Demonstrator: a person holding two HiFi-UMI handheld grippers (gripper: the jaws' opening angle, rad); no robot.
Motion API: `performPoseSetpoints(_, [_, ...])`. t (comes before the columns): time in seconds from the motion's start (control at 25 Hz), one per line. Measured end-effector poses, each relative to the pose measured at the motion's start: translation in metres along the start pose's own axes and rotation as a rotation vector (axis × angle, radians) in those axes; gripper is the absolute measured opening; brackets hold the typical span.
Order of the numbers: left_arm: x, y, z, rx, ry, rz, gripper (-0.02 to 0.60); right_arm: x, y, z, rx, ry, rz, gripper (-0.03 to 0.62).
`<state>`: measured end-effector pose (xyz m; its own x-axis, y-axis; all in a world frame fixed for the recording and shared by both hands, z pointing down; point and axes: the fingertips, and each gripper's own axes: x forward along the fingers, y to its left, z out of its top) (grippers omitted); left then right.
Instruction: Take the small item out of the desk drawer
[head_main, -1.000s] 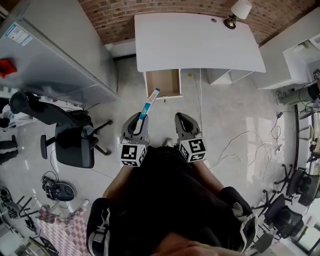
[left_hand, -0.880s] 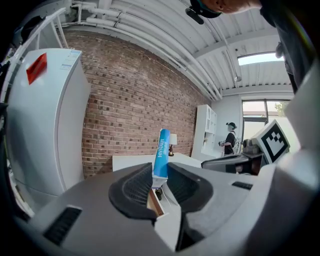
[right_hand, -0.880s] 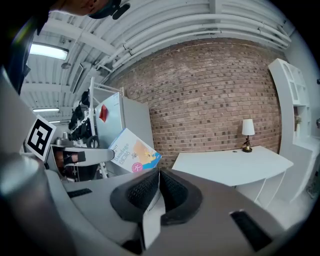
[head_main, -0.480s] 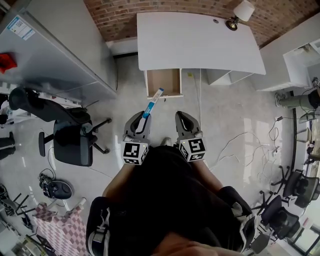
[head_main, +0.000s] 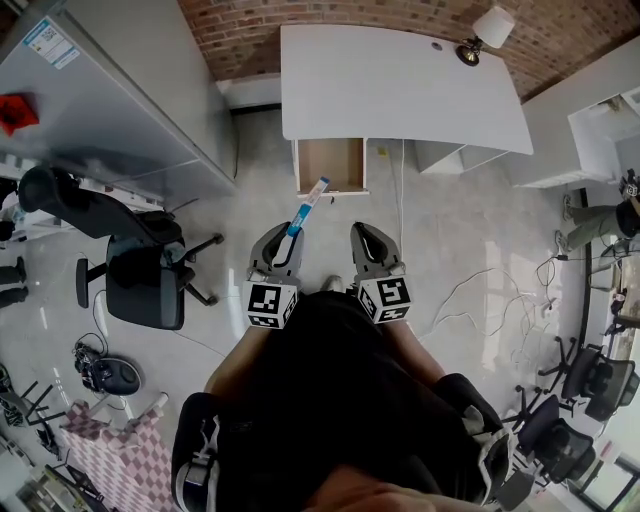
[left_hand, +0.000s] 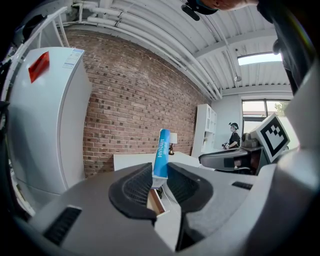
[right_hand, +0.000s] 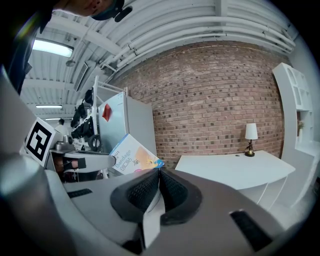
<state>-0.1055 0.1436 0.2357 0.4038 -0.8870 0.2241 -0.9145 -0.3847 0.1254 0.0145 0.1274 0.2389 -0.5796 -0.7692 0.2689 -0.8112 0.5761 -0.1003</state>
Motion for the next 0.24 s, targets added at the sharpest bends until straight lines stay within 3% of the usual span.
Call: performPoseSetpoints(0.24, [-0.006, 0.007, -0.003, -0.002, 0.001, -0.007, 0.092, 0.005, 0.012, -0.002, 0.002, 0.000, 0.004, 0.028])
